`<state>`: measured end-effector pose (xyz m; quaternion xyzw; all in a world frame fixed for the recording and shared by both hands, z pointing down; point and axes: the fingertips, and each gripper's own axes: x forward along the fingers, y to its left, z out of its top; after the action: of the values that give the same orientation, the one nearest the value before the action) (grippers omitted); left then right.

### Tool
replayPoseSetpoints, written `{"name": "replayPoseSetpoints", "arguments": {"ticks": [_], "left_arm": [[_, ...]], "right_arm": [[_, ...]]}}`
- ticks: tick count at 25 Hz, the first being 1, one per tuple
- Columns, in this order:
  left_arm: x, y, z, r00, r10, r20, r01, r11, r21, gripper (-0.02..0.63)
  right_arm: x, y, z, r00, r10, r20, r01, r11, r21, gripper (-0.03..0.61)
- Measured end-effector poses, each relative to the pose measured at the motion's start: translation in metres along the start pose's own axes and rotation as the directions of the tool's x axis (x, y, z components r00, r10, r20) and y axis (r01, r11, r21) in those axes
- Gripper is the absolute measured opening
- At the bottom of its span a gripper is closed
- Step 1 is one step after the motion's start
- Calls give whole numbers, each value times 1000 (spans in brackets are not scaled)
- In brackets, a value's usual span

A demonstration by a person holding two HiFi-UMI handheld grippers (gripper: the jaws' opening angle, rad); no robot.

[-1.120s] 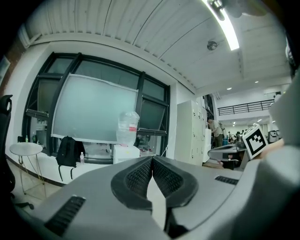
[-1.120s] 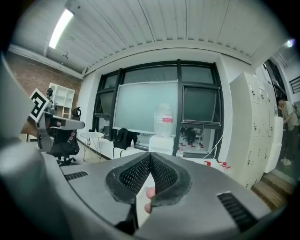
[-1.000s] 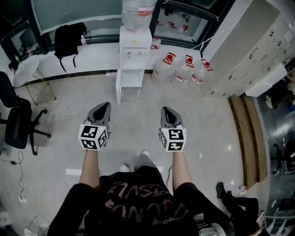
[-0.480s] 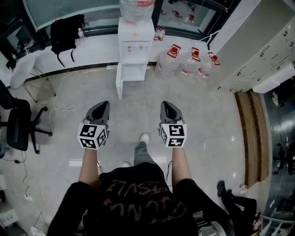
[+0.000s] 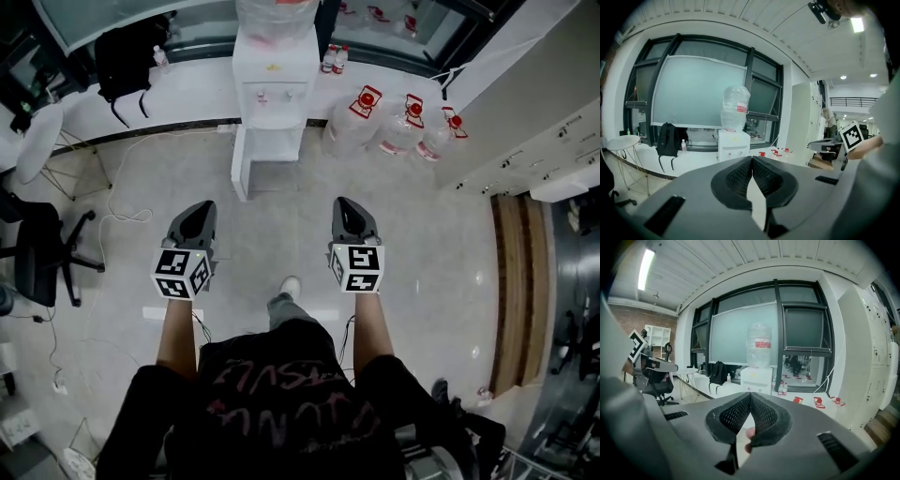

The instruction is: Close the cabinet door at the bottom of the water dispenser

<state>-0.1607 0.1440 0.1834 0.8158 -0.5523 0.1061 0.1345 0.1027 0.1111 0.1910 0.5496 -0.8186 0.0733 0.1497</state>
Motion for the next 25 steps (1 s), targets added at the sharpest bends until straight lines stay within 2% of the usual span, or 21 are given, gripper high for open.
{"name": "replayPoseSetpoints", "arguments": {"ticks": [7,12,20,25], "left_arm": [[58,0,8,999,18,-36,-19,1000,-9,15],[82,4,4,998,5,-62,-4,1000,8,15],[116,34,-7,997,-33,-69,31,999,-30,15],[138,64,-17,994,-68,-81,66,997,-31,15]], "right_arm": [[51,-37,1,999,34,-27,-34,999,-6,12],[71,-55,-2,1000,-5,-24,5,1000,22,12],[105,-44,-9,997,-20,-68,18,1000,-26,12],[128,-41,-11,995,-66,-75,65,998,-14,12]]}}
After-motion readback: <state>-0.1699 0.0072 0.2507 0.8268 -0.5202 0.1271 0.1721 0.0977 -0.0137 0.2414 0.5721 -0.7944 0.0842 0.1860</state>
